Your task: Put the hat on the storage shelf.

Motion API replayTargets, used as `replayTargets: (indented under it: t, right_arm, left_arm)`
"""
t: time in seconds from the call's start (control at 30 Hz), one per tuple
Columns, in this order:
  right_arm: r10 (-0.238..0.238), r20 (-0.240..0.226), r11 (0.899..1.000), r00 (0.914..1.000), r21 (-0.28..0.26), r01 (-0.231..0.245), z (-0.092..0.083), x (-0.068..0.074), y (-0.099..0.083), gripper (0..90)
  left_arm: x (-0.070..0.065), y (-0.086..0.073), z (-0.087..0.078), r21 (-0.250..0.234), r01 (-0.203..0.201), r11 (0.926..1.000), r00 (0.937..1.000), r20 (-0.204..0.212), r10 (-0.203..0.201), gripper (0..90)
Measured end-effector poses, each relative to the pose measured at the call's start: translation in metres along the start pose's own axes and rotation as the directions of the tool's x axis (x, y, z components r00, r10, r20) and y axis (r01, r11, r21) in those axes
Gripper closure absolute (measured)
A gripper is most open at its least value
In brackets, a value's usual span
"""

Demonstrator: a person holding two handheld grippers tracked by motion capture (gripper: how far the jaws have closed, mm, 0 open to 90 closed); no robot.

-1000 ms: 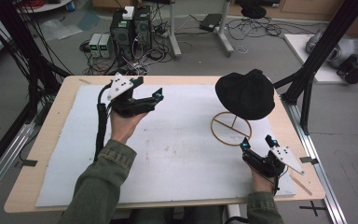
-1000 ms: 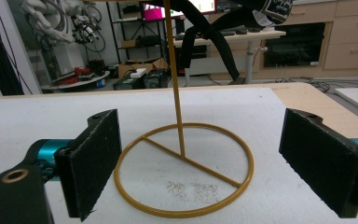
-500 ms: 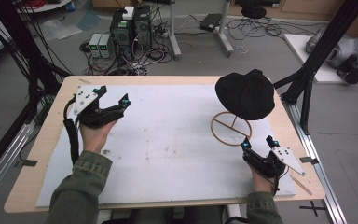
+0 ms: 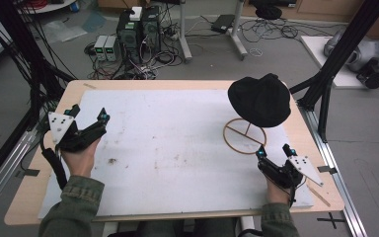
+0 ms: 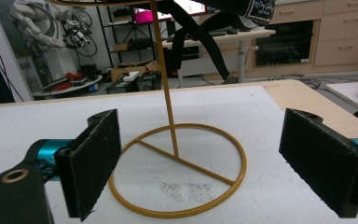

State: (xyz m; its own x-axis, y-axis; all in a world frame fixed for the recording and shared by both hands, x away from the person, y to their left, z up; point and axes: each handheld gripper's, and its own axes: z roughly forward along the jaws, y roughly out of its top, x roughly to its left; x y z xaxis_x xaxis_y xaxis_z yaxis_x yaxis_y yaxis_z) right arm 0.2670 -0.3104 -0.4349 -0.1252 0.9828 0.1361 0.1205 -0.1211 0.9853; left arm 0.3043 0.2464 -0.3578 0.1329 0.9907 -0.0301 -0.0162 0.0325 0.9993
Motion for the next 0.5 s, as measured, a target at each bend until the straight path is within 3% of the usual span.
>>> replayTargets:
  t: [0.23, 0.5]
  right_arm:
    - [-0.006, 0.005, 1.0, 1.0, 0.0, 0.006, 0.0, 0.0, -0.001, 11.7]
    - [-0.003, 0.004, 1.0, 1.0, -0.005, 0.003, 0.0, -0.001, -0.001, 11.2]
  left_arm:
    - [0.01, -0.022, -0.019, -0.005, -0.003, 1.0, 0.9976, -0.069, 0.003, 17.2]
    - [0.021, -0.049, -0.035, 0.028, -0.004, 0.9996, 0.9903, -0.139, 0.008, 17.3]
